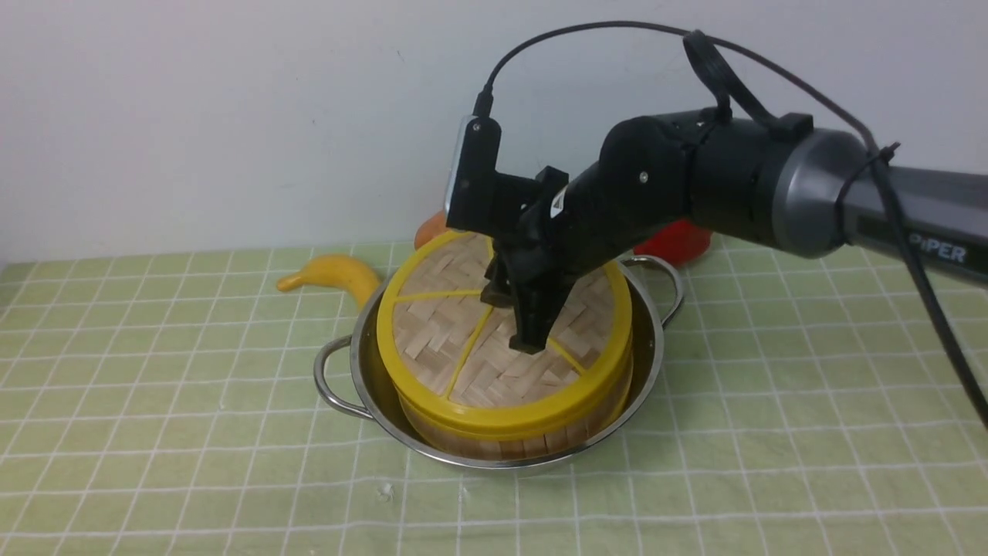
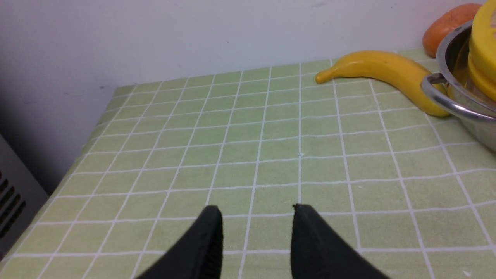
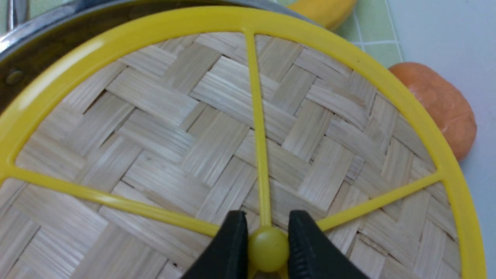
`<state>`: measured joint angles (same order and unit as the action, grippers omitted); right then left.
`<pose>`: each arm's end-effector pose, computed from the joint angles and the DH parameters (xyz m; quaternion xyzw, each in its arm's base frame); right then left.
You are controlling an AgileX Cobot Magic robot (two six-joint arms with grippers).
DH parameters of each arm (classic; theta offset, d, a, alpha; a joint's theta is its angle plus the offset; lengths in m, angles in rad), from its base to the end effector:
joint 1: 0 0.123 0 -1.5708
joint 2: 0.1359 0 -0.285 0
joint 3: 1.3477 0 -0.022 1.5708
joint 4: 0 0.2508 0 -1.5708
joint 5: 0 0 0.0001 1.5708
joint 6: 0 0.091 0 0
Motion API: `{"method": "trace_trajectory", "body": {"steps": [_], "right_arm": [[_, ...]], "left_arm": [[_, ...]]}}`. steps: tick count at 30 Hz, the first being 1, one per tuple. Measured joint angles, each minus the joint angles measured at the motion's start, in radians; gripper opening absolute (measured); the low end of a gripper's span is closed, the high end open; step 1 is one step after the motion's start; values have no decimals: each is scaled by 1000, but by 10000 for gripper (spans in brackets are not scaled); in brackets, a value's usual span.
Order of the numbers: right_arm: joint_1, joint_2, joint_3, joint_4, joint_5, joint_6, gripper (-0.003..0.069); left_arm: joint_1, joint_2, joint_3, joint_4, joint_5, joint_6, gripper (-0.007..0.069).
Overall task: Place the steamer in the pot on the green tablecloth, and put the lid on the steamer.
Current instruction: 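Place the bamboo steamer lid onto the steamer basket in the pot with the right gripper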
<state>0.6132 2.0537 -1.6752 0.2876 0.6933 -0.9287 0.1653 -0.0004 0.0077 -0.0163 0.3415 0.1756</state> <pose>0.3690 0.2799 0.2306 -0.6035 0.7347 0.0731 0.3012 0.0531 0.0083 0.1798 -0.0003 0.7933 0.0965 0.6012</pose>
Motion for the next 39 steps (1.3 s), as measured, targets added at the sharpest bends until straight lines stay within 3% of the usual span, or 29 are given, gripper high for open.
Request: {"method": "trace_trajectory", "body": {"steps": [28, 31, 34, 37, 39], "right_arm": [[-7, 42, -1, 8, -36, 31, 151], [-7, 41, -2, 6, -35, 65, 246], [-9, 21, -3, -15, -35, 116, 472], [-9, -23, 3, -44, -11, 151, 562], [-9, -67, 5, -54, -3, 179, 568]], "left_arm": [[0, 0, 0, 0, -1, 0, 243], [0, 0, 0, 0, -1, 0, 243], [0, 0, 0, 0, -1, 0, 243], [0, 0, 0, 0, -1, 0, 243], [0, 0, 0, 0, -1, 0, 243]]}}
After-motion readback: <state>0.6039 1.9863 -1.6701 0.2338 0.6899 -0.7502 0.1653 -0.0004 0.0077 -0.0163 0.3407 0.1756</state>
